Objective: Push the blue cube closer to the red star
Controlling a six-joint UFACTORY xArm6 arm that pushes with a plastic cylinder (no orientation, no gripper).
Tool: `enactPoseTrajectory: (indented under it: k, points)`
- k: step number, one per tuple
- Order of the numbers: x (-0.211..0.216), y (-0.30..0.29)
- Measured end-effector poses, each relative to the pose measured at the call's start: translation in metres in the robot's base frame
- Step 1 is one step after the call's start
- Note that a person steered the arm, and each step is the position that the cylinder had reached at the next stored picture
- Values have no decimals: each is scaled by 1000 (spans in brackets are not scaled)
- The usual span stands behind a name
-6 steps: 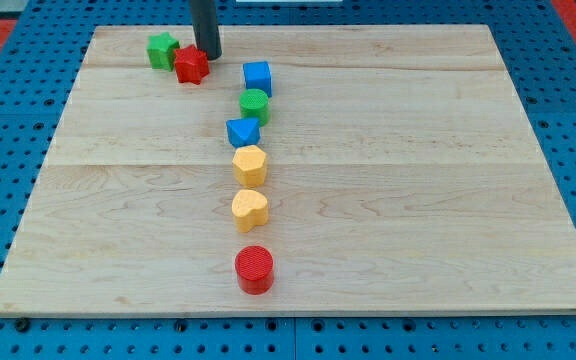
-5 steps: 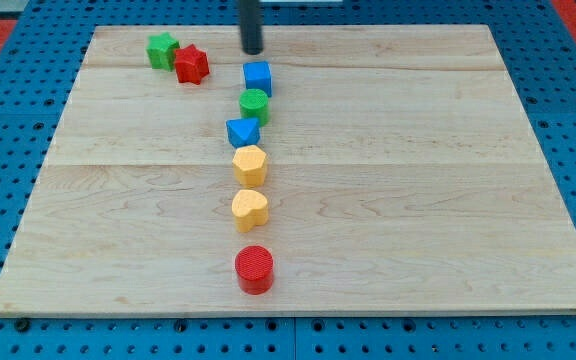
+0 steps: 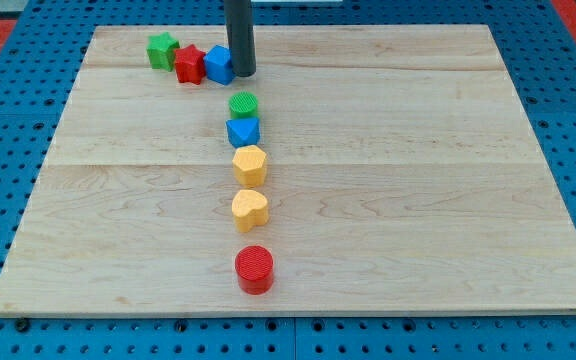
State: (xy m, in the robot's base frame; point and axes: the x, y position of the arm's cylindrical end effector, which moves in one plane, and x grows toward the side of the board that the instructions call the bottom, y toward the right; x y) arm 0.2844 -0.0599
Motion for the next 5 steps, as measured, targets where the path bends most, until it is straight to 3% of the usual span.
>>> enactPoseTrajectory:
  k: [5]
  points:
    - [-9,-22]
